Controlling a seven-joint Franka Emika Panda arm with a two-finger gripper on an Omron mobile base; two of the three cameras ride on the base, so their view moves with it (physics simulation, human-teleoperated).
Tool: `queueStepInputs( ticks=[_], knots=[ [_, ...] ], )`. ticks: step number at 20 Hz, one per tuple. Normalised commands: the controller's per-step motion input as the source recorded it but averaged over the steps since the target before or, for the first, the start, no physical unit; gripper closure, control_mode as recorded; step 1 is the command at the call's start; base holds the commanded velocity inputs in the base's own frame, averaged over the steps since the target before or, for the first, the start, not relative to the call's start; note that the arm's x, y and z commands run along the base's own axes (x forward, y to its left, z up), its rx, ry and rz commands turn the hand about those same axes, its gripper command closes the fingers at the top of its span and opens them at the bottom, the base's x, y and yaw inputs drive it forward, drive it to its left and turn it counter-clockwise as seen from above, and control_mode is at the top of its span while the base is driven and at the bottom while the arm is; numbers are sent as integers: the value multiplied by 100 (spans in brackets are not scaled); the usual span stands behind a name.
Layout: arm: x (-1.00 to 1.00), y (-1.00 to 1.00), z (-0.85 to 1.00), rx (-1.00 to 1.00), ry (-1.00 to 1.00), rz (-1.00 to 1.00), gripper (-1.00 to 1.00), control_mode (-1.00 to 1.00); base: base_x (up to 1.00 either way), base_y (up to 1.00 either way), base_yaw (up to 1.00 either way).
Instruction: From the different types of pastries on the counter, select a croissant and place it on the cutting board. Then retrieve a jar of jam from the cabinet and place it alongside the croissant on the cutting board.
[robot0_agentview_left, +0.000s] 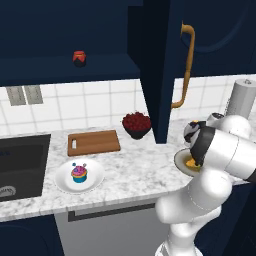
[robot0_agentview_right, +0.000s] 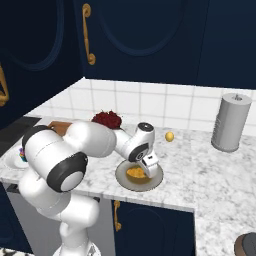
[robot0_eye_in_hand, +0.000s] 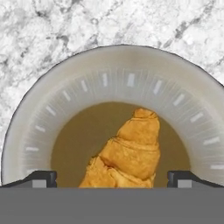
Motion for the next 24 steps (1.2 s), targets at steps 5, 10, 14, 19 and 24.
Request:
queueStepInputs(
  ticks=[5,10,14,19,24],
  knots=[
    [0,0,-27,0,0,-2,-100,-100,0,0,0],
    [0,0,-19,0,0,-2,-100,-100,0,0,0],
    [0,0,0,0,0,0,-100,-100,0,0,0],
    [0,0,-11,0,0,-1,-100,-100,0,0,0],
    [0,0,-20,0,1,-1,100,-100,0,0,0]
  ],
)
